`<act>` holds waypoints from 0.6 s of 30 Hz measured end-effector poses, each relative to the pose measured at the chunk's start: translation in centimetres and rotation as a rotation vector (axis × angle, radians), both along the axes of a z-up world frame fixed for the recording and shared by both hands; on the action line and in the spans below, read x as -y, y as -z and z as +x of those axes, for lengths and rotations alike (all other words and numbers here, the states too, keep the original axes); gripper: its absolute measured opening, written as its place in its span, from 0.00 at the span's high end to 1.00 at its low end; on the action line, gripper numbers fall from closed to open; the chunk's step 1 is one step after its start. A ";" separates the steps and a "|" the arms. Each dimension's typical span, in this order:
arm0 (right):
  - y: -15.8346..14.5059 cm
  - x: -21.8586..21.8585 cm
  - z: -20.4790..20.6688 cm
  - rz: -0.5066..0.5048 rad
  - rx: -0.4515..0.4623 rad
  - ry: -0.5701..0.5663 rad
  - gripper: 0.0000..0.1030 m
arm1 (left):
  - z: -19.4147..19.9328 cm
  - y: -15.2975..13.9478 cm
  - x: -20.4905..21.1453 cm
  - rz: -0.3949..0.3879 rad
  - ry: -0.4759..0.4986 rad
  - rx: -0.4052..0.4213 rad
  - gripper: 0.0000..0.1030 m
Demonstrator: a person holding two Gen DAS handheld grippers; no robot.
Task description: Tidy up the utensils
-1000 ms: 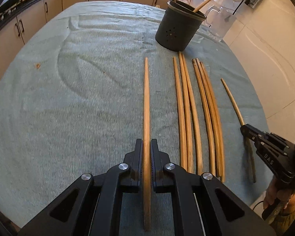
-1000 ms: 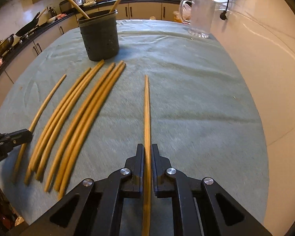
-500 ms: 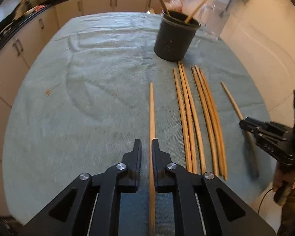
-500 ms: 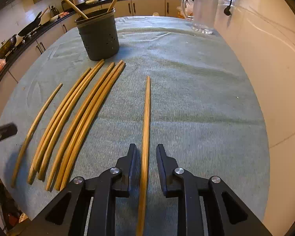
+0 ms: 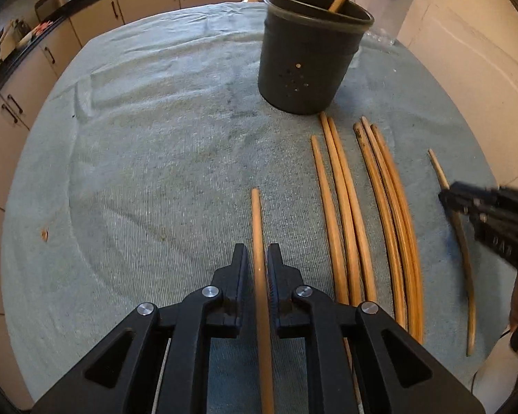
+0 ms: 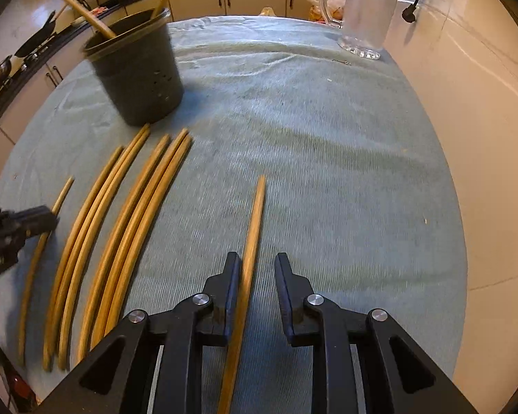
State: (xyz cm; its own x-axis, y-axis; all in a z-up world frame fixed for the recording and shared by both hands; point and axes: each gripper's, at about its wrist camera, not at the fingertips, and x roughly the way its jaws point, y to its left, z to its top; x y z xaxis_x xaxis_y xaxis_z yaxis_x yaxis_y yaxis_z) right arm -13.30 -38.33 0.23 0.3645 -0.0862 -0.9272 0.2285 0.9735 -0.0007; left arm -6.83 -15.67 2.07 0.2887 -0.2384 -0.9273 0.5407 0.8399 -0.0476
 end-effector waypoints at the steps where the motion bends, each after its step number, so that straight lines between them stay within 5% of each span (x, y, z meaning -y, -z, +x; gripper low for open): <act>1: 0.0 0.2 0.6 0.003 -0.011 0.004 0.78 | 0.2 0.0 0.1 0.000 0.001 -0.005 0.89; 6: -0.1 0.7 2.9 0.017 -0.073 0.022 0.78 | 1.1 -0.1 0.5 -0.008 0.003 -0.028 0.89; 13: -0.3 0.6 4.6 0.019 -0.131 0.022 0.78 | 0.5 0.0 1.5 -0.004 0.047 0.001 0.74; 14: -0.3 0.6 4.7 0.020 -0.124 0.023 0.78 | 0.3 0.0 1.6 0.000 0.049 0.015 0.75; 16: -0.3 0.5 4.5 0.021 -0.087 0.018 0.84 | 0.0 0.0 1.5 -0.001 0.037 0.043 0.95; 18: -0.4 0.5 4.1 0.008 -0.048 0.016 0.93 | -0.3 -0.2 1.2 -0.025 0.012 0.042 0.95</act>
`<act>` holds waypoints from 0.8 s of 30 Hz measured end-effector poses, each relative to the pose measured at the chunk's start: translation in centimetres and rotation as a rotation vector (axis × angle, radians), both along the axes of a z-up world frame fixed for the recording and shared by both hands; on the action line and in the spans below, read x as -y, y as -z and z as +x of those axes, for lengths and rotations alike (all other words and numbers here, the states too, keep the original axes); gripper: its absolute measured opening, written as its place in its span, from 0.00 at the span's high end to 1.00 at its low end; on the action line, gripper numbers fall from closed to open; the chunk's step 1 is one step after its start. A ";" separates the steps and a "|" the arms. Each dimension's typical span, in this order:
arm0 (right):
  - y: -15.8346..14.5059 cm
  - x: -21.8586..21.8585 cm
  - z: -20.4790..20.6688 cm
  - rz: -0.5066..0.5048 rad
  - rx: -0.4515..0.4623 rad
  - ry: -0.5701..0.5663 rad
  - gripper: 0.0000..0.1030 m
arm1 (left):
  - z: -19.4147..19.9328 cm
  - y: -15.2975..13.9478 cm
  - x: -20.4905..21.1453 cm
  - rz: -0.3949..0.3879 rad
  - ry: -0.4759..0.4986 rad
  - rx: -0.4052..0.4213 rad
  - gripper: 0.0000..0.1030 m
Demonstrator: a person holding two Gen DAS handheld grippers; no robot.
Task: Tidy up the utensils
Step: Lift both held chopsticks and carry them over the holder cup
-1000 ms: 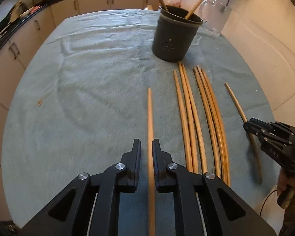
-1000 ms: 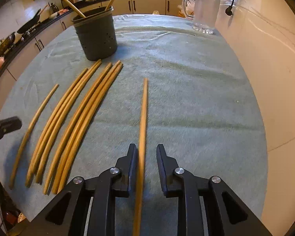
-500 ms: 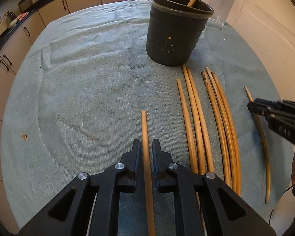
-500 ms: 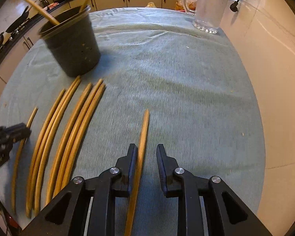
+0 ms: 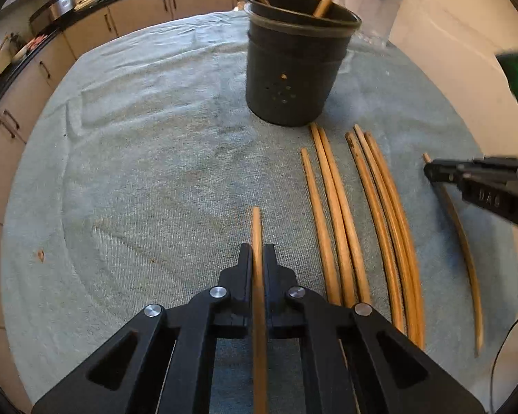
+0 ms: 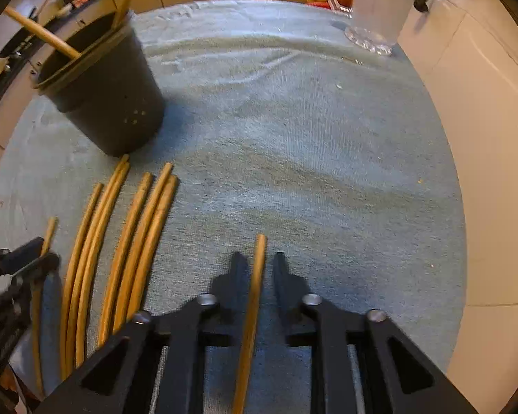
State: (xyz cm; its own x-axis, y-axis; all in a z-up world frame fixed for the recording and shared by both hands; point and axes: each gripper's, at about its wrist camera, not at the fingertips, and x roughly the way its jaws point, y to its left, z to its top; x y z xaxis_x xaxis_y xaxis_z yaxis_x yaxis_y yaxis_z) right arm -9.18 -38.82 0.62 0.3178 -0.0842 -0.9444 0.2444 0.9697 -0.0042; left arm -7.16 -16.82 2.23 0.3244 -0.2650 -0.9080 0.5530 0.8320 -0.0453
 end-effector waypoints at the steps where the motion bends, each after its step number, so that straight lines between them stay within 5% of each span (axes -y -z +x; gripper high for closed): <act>1: 0.0 0.0 -0.2 0.008 0.023 -0.004 0.94 | -0.2 -0.1 -0.2 -0.004 -0.012 0.006 0.95; 14: -6.2 -1.6 -6.4 0.033 0.318 -0.031 0.94 | -5.6 -5.6 -1.8 -0.034 -0.032 0.254 0.95; 24: -11.5 -3.4 -11.1 0.062 0.498 -0.031 0.94 | -8.3 -8.5 -3.9 -0.080 -0.053 0.333 0.95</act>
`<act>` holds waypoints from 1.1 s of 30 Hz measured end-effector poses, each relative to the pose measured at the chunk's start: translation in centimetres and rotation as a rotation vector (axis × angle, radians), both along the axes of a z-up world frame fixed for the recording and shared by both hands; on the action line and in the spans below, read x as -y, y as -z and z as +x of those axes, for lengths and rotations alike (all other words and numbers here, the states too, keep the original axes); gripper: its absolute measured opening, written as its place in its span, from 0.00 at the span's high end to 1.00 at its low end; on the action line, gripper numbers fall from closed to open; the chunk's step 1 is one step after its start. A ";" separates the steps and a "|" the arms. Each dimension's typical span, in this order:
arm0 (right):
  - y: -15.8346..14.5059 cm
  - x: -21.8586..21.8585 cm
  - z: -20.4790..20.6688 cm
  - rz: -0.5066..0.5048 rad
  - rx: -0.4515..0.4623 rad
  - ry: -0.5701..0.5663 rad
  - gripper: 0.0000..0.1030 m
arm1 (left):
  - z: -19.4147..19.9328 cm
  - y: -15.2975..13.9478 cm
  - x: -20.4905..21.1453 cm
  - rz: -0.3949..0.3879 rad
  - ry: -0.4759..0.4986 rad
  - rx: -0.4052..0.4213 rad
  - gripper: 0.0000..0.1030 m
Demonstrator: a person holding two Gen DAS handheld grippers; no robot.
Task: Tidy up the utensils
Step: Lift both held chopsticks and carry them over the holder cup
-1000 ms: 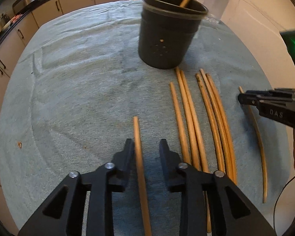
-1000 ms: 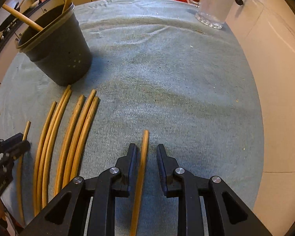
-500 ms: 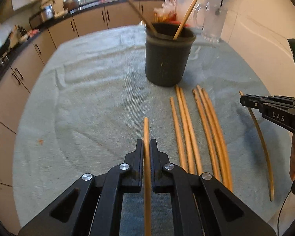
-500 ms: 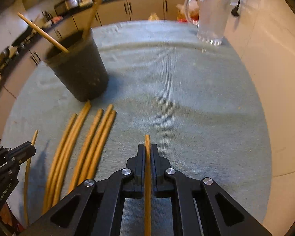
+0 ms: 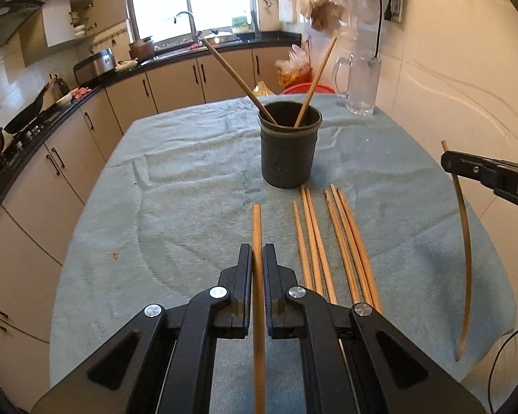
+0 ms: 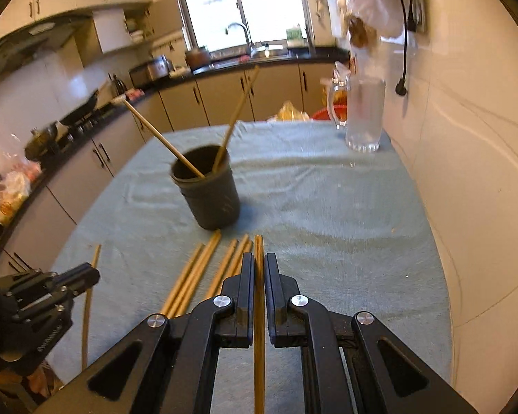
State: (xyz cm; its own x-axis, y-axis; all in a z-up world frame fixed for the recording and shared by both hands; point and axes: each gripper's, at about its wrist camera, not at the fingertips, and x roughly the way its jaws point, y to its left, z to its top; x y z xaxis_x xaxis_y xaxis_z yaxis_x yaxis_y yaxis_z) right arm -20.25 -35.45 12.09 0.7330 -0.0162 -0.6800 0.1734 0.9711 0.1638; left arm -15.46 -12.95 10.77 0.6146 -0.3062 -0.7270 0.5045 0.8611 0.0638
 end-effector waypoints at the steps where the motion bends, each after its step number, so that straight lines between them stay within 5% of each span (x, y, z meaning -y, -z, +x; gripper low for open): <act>1: -0.3 -0.2 -0.5 0.000 0.011 -0.003 0.94 | -0.4 -0.4 -0.2 -0.007 -0.007 0.010 0.95; 33: -4.7 -4.4 -6.7 -0.007 0.204 -0.046 0.94 | -7.7 -7.0 -4.9 -0.242 -0.014 0.129 0.95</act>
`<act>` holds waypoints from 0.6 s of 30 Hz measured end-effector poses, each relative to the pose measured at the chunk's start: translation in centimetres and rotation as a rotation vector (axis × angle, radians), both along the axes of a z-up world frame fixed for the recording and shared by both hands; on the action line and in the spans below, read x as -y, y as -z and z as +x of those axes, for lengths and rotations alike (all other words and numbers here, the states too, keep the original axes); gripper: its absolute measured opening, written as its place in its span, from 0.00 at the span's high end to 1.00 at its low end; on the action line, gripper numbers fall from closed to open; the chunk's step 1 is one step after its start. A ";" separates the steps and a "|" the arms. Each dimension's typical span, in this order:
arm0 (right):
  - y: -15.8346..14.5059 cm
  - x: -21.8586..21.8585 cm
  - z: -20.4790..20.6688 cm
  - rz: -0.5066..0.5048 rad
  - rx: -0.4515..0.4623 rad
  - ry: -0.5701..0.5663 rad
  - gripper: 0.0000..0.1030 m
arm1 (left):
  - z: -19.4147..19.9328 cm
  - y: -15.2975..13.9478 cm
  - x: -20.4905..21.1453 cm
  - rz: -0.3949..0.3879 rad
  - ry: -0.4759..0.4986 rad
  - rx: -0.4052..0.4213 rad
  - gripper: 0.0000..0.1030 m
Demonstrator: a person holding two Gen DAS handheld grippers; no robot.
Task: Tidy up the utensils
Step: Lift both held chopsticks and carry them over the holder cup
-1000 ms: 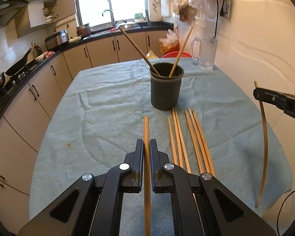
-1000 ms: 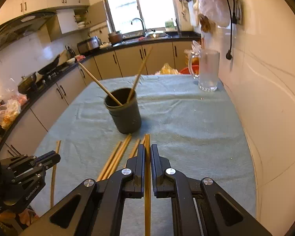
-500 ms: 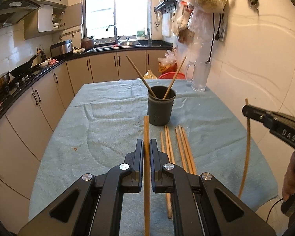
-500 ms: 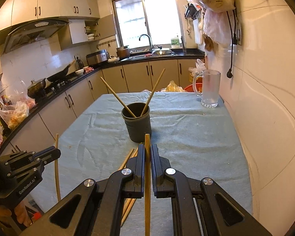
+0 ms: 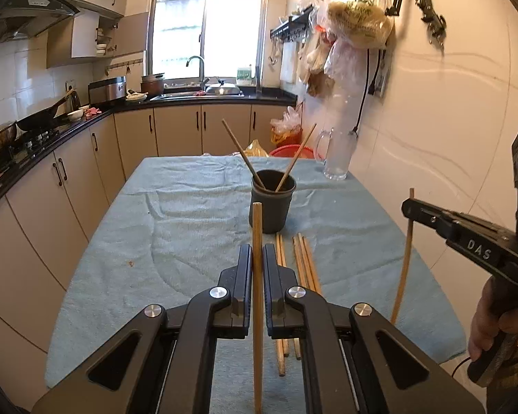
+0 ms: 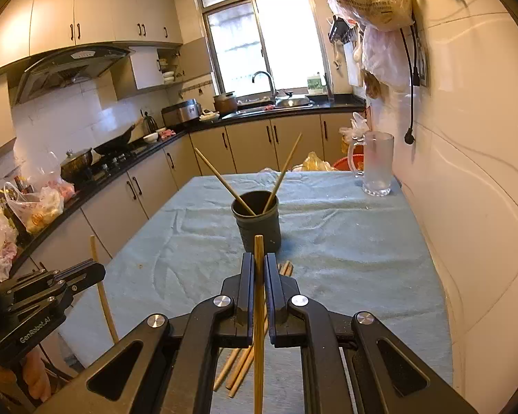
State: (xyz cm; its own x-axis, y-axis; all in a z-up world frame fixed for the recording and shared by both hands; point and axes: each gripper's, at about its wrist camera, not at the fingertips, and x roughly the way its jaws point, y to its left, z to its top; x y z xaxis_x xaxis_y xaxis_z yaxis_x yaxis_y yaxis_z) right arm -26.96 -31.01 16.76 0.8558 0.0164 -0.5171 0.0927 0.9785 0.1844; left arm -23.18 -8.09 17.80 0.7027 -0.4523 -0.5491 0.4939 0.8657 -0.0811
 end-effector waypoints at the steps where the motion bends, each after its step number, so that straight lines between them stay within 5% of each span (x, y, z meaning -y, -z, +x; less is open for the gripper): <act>1: -0.1 -0.1 -0.1 0.002 0.005 -0.002 0.94 | -0.2 -0.3 -0.2 -0.009 -0.001 0.004 0.95; 7: -0.6 -0.5 -0.6 0.020 0.056 -0.005 0.94 | -1.2 -1.6 -1.1 -0.064 -0.002 0.018 0.95; 18: -1.2 -3.7 -0.2 -0.214 0.075 0.071 0.94 | -1.2 -2.9 -1.0 -0.081 0.012 0.044 0.95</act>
